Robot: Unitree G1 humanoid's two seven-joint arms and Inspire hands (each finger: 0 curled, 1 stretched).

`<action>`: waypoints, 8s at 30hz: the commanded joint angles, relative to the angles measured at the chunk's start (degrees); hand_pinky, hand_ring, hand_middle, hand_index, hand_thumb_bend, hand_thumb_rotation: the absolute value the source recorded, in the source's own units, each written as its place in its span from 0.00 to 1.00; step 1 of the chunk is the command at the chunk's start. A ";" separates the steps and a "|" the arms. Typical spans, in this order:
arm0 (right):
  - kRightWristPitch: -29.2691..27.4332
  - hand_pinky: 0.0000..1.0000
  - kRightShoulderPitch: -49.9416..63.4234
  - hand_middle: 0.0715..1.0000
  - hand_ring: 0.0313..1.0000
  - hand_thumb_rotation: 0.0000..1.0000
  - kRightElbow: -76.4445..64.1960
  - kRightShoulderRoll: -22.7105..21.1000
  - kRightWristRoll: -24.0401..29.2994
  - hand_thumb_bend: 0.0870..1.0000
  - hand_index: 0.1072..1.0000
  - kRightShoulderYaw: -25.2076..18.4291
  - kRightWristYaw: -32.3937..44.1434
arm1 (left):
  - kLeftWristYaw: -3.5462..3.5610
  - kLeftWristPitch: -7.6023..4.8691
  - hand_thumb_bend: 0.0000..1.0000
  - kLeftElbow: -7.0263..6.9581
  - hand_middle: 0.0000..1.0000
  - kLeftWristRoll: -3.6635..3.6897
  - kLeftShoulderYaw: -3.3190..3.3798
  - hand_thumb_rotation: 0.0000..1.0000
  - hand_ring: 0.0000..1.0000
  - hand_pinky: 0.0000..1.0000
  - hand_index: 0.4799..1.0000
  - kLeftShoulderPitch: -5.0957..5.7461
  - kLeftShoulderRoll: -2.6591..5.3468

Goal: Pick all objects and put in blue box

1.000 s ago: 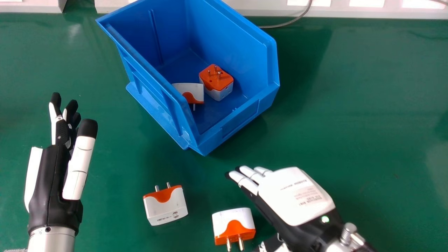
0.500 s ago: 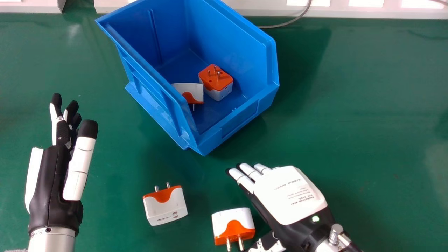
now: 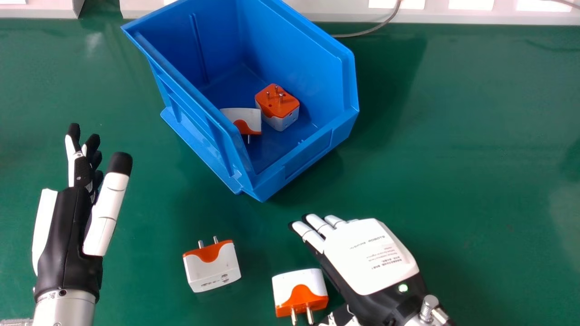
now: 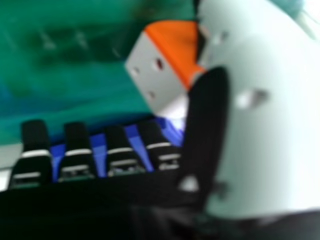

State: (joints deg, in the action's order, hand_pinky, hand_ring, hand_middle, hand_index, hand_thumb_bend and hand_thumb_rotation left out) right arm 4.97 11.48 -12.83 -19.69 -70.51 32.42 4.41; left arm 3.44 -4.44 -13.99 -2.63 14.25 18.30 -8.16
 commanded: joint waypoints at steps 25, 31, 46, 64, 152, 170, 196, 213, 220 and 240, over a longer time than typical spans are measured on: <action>2.19 0.80 0.76 0.93 0.87 0.06 -7.20 3.21 -1.45 0.27 0.91 2.73 8.78 | -0.21 4.90 0.81 -6.79 1.00 0.84 -0.68 0.97 1.00 1.00 1.00 1.20 0.26; 2.87 0.81 2.28 0.92 0.87 0.00 -9.48 2.89 -1.96 0.27 0.91 2.16 10.66 | 0.03 4.96 0.81 -7.03 1.00 0.99 -0.63 0.97 1.00 1.00 1.00 1.20 0.15; 2.14 0.79 0.40 0.90 0.85 0.13 -9.05 3.39 -1.92 0.25 0.90 1.97 13.37 | -0.12 5.18 0.82 -7.06 1.00 0.87 -0.74 0.97 1.00 1.00 1.00 0.65 0.18; -7.50 0.49 -6.27 0.53 0.50 0.00 -4.83 -2.02 5.83 0.34 0.61 -0.28 11.74 | -0.68 5.00 0.87 -7.26 1.00 -0.16 -1.44 0.97 1.00 1.00 1.00 -0.06 -0.05; -0.52 0.41 -8.25 0.58 0.51 0.06 -4.66 -2.43 13.75 0.51 0.59 -5.94 13.76 | 0.48 10.13 0.86 -11.67 1.00 1.69 -0.56 0.99 1.00 1.00 1.00 0.76 -1.26; -0.67 0.99 -10.57 1.00 0.98 0.37 -7.73 -5.14 12.43 0.97 0.94 -5.37 23.67 | 0.65 9.60 0.87 -11.35 1.00 1.71 -0.32 0.99 1.00 1.00 1.00 0.78 -1.56; 2.61 0.94 -6.82 0.98 0.95 0.32 -12.76 0.25 7.86 0.84 0.95 -2.21 27.14 | 0.60 8.83 0.86 -11.33 1.00 1.90 -0.41 0.99 1.00 1.00 1.00 0.54 -1.50; 3.64 0.94 -7.21 0.98 0.94 0.40 -14.71 1.91 8.28 0.86 0.94 -1.41 30.78 | 0.12 8.40 0.86 -10.07 1.00 0.47 -0.76 1.00 1.00 1.00 1.00 -0.74 -1.62; 1.73 0.93 -6.79 0.96 0.93 0.47 -11.85 1.69 8.65 0.83 0.93 -0.78 26.92 | 0.11 7.98 0.85 -9.94 1.00 -0.02 -0.75 1.00 1.00 1.00 1.00 -0.75 -1.59; -7.51 0.79 -6.56 0.85 0.83 0.62 -3.36 -1.64 8.84 0.62 0.86 0.41 10.80 | 0.56 8.20 0.89 -11.16 1.00 0.70 0.05 1.00 1.00 1.00 1.00 -0.30 -1.99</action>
State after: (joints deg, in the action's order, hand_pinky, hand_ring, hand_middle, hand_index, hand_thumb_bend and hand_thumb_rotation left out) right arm -0.96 5.86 -16.16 -21.01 -61.57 32.61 17.27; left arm 3.89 4.47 -23.53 -2.15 13.87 18.01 -9.60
